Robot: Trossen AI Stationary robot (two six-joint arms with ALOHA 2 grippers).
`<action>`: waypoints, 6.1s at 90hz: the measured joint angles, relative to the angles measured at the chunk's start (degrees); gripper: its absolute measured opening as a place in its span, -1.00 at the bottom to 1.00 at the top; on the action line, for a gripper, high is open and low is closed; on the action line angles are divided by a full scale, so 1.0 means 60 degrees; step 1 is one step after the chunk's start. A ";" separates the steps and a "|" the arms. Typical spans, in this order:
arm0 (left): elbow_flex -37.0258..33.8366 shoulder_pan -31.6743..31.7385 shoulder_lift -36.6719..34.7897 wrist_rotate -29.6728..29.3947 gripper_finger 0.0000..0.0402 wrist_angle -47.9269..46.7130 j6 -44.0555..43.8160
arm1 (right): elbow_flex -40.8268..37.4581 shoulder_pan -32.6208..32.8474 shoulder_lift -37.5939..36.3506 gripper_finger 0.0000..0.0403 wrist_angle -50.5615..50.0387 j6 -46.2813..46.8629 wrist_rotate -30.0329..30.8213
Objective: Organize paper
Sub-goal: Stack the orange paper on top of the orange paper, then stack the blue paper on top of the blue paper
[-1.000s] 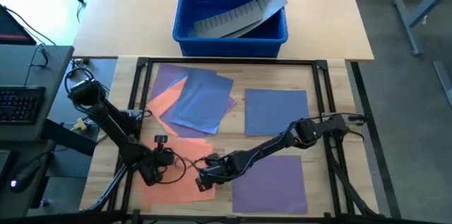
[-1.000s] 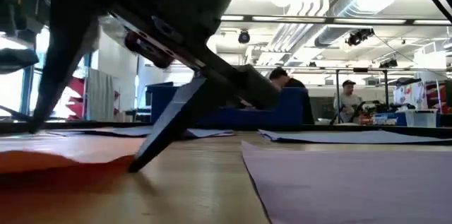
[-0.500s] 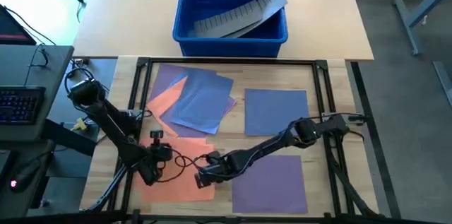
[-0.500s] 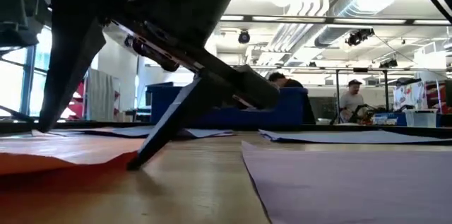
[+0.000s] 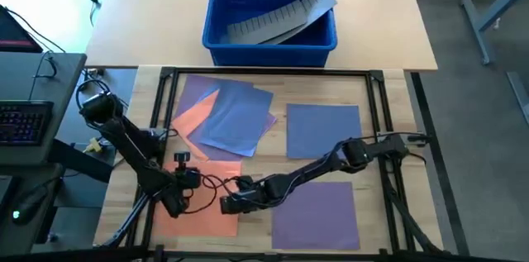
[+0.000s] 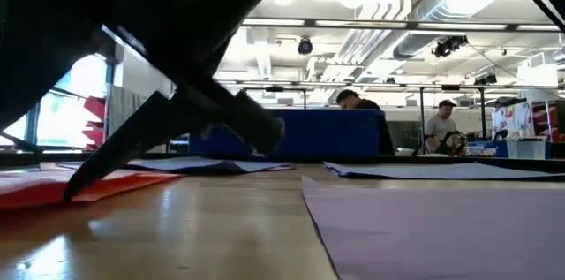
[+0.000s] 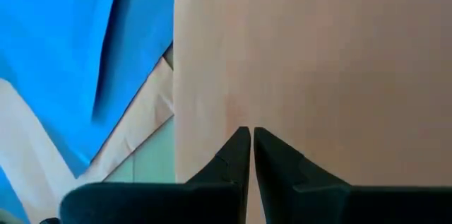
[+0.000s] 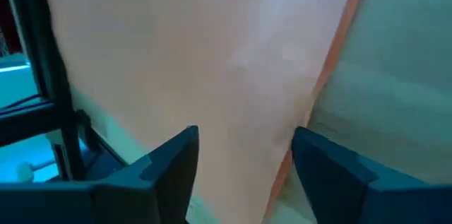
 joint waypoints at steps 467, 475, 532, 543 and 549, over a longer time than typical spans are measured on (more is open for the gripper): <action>-0.2736 0.4397 -0.2415 0.3113 -1.00 0.1890 0.1193 | -0.0191 0.0126 -0.0533 0.08 -0.5190 -1.5264 0.3311; -0.2738 0.4401 -0.2415 0.3156 -1.00 0.1886 0.1260 | -0.0317 -0.0013 -0.0549 0.02 -0.4998 -1.5282 0.3370; -0.2624 0.4393 -0.2398 0.3320 -1.00 0.1519 0.1291 | 0.0588 -0.0504 -0.0564 -0.95 -0.4893 -1.4736 0.3589; -0.2445 0.4397 -0.2382 0.2747 -1.00 0.0678 0.1107 | 0.2199 -0.0504 -0.0608 -0.99 -0.6525 -1.3760 0.3593; -0.2386 0.4397 -0.2387 0.2525 -1.00 0.0558 0.1027 | 0.2744 -0.0507 -0.0751 -1.00 -0.7243 -1.3014 0.3670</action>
